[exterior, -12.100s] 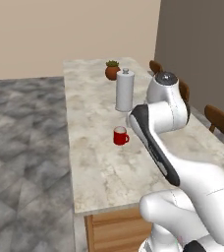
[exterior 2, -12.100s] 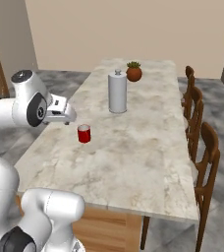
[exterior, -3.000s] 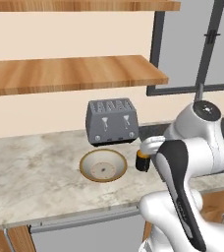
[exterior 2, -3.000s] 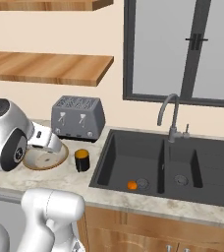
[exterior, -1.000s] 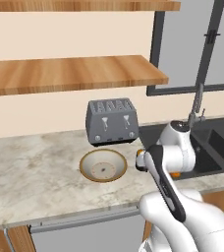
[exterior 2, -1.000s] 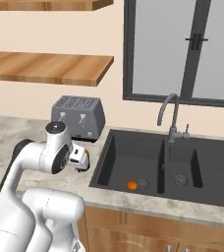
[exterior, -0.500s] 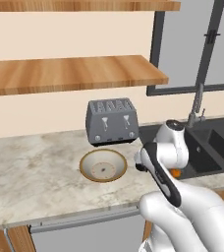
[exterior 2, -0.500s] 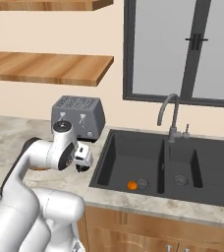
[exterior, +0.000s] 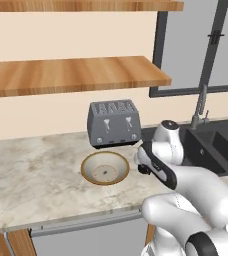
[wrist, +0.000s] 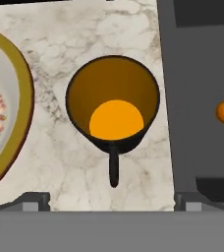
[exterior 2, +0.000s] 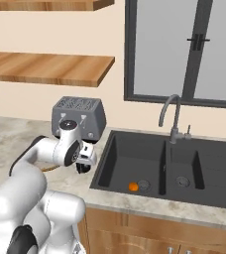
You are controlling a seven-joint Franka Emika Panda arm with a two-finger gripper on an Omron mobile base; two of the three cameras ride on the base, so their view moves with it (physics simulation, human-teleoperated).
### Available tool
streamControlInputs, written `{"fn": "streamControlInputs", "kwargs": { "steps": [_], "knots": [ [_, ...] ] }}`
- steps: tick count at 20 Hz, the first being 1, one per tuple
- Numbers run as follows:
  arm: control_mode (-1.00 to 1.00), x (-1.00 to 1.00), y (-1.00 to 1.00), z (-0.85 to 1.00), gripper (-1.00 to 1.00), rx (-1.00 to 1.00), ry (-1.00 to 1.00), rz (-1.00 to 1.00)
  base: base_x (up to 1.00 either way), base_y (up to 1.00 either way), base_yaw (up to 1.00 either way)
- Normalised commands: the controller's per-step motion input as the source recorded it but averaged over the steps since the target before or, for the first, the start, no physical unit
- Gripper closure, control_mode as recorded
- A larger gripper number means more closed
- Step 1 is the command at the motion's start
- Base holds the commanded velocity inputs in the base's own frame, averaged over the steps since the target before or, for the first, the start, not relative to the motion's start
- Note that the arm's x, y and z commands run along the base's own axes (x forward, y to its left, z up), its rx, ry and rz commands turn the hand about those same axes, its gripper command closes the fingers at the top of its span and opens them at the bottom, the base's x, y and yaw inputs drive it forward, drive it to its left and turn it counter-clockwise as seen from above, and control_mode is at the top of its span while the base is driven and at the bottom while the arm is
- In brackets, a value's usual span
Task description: Clear the mugs and bowl far away from the sink.
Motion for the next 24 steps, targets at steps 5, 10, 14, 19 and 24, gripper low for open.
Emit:
{"fn": "streamControlInputs", "kwargs": {
  "steps": [5,10,14,19,24],
  "knots": [
    [-1.0,0.2,0.0,-0.21,-1.0,-0.05,0.0,0.0,0.0,0.0,0.0],
    [-1.0,0.03,0.0,-0.21,-1.0,-0.01,0.0,0.0,0.0,0.0,0.0],
    [-1.0,0.0,0.0,-0.21,-1.0,0.0,0.0,0.0,0.0,0.0,0.0],
    [-1.0,0.0,0.0,-0.21,-1.0,0.0,0.02,0.0,0.0,0.0,0.0],
    [-1.0,0.03,0.0,-0.25,-1.0,0.0,0.01,0.0,0.0,0.0,0.0]
  ]
}}
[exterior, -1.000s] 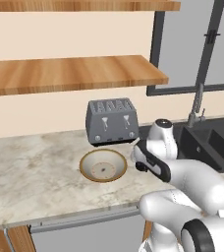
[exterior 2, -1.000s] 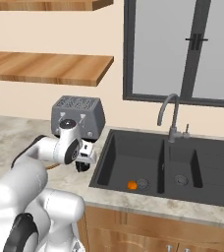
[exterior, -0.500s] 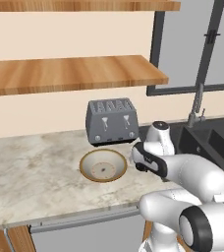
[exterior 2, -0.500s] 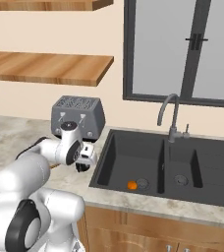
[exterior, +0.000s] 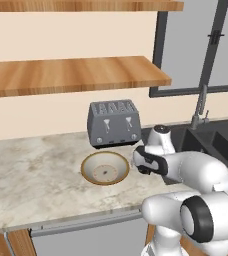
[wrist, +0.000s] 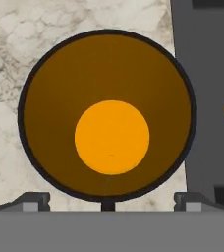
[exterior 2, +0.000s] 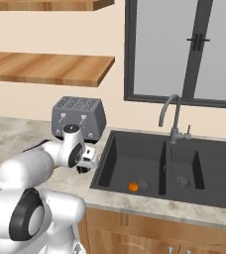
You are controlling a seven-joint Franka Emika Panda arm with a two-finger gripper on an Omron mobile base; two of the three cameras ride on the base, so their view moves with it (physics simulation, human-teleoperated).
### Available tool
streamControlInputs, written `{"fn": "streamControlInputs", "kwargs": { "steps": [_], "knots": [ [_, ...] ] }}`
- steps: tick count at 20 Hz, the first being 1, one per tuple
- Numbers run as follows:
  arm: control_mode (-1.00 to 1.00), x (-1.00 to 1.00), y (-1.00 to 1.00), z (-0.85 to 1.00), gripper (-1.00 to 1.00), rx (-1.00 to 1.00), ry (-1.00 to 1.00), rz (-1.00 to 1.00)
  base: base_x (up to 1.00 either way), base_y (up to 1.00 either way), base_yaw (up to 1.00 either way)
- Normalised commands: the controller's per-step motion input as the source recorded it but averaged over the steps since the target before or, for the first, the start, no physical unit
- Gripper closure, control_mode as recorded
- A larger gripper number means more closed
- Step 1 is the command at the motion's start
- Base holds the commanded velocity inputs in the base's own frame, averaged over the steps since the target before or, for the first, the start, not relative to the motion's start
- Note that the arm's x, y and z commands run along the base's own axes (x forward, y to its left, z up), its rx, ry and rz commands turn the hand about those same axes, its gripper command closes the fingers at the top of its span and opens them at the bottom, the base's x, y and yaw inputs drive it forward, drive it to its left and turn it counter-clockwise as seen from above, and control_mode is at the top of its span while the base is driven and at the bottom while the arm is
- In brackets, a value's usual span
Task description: Clear the mugs and bowl far away from the sink.
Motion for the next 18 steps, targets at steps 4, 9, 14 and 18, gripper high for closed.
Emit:
{"fn": "streamControlInputs", "kwargs": {
  "steps": [4,9,14,18],
  "knots": [
    [-1.0,0.05,0.0,-0.35,1.0,0.0,0.02,0.0,0.0,0.0,0.0],
    [-1.0,-0.02,0.0,-0.1,1.0,0.0,0.0,0.0,0.0,0.0,0.0],
    [-1.0,0.0,0.0,-0.14,1.0,0.0,0.0,0.0,0.0,0.0,0.0],
    [-1.0,0.0,0.0,-0.27,1.0,0.0,0.0,0.0,0.0,0.0,0.0]
  ]
}}
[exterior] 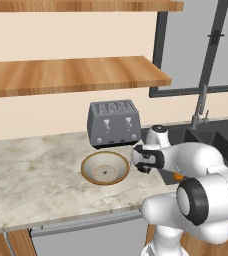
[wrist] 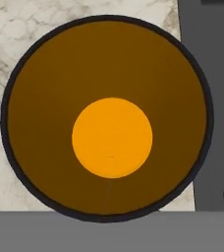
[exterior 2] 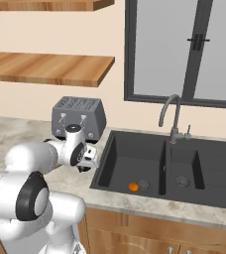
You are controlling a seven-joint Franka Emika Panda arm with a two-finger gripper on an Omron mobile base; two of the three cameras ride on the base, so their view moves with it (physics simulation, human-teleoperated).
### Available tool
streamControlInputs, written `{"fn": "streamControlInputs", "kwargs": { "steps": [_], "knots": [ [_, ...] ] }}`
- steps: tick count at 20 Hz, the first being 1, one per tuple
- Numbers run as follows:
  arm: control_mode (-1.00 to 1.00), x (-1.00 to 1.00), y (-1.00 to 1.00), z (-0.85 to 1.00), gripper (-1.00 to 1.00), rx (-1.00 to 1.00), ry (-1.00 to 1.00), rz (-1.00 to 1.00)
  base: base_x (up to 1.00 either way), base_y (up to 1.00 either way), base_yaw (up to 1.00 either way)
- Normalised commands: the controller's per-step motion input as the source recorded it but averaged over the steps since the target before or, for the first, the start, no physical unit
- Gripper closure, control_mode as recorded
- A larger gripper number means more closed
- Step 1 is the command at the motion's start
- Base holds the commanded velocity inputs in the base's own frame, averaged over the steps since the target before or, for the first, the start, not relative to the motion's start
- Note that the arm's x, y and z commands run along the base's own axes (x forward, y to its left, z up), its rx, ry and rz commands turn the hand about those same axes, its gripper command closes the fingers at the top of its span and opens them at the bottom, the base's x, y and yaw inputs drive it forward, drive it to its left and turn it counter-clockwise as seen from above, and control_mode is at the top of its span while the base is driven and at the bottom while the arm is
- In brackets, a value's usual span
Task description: Clear the mugs and bowl far away from the sink.
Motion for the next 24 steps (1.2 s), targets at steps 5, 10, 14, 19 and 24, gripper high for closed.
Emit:
{"fn": "streamControlInputs", "kwargs": {
  "steps": [5,10,14,19,24],
  "knots": [
    [-1.0,-0.24,0.0,0.23,1.0,0.0,-0.01,0.0,0.0,0.0,0.0],
    [-1.0,-0.54,0.01,0.85,1.0,-0.03,-0.06,0.0,0.0,0.0,0.0],
    [-1.0,-0.35,0.02,0.97,1.0,-0.03,-0.01,0.0,0.0,0.0,0.0],
    [-1.0,-0.47,0.0,0.91,1.0,0.0,0.0,0.0,0.0,0.0,0.0],
    [-1.0,-0.52,0.0,0.74,1.0,0.0,0.02,0.0,0.0,0.0,0.0]
  ]
}}
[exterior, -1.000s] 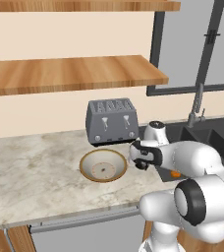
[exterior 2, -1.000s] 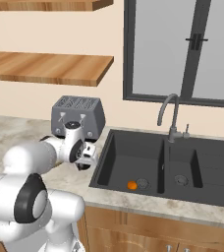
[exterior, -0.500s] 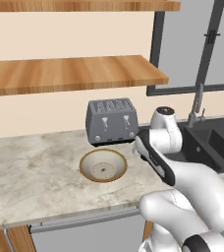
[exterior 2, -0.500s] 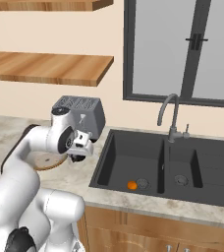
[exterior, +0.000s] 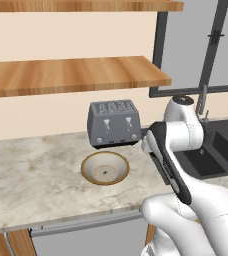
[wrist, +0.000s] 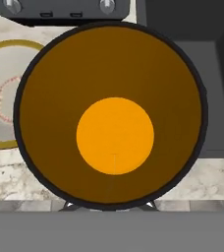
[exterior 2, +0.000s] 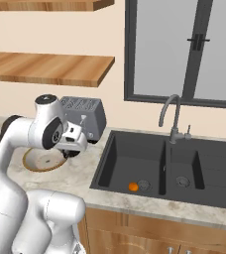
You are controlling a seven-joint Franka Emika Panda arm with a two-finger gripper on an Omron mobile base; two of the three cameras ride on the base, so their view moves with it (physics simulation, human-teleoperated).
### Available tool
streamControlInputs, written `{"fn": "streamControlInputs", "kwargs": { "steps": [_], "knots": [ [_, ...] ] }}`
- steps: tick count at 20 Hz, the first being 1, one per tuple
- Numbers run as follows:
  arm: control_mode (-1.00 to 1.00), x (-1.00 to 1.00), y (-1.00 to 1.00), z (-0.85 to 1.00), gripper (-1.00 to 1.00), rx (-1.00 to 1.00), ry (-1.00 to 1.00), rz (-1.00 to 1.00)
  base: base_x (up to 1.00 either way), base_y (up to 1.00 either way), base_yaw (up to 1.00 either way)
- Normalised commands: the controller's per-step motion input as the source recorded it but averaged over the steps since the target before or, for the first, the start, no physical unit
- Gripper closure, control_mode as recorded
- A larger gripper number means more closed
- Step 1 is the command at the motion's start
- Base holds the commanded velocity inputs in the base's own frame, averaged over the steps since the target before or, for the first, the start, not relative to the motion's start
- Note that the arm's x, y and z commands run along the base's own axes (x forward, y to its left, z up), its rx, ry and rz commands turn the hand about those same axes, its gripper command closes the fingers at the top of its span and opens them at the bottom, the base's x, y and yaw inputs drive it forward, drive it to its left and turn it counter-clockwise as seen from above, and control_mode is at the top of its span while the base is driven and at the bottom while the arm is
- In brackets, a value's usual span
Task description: Clear the mugs and bowl far away from the sink.
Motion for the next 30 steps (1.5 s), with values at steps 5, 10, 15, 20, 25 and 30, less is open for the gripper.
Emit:
{"fn": "streamControlInputs", "kwargs": {
  "steps": [5,10,15,20,25,30],
  "knots": [
    [-1.0,-0.58,0.0,0.58,1.0,0.0,0.07,0.0,0.0,0.0,0.0],
    [-1.0,-0.66,0.0,0.46,1.0,0.0,0.03,0.0,0.0,0.0,0.0],
    [-1.0,-0.56,0.0,0.43,1.0,0.0,0.0,0.0,0.0,0.0,0.0],
    [1.0,-0.31,0.0,0.23,1.0,0.0,0.0,0.0,-0.17,0.09,0.07],
    [1.0,0.0,0.0,0.0,1.0,0.0,0.0,0.0,-0.51,0.35,0.39],
    [1.0,0.0,0.0,0.0,1.0,0.0,0.0,0.0,-0.58,0.66,0.6]
  ]
}}
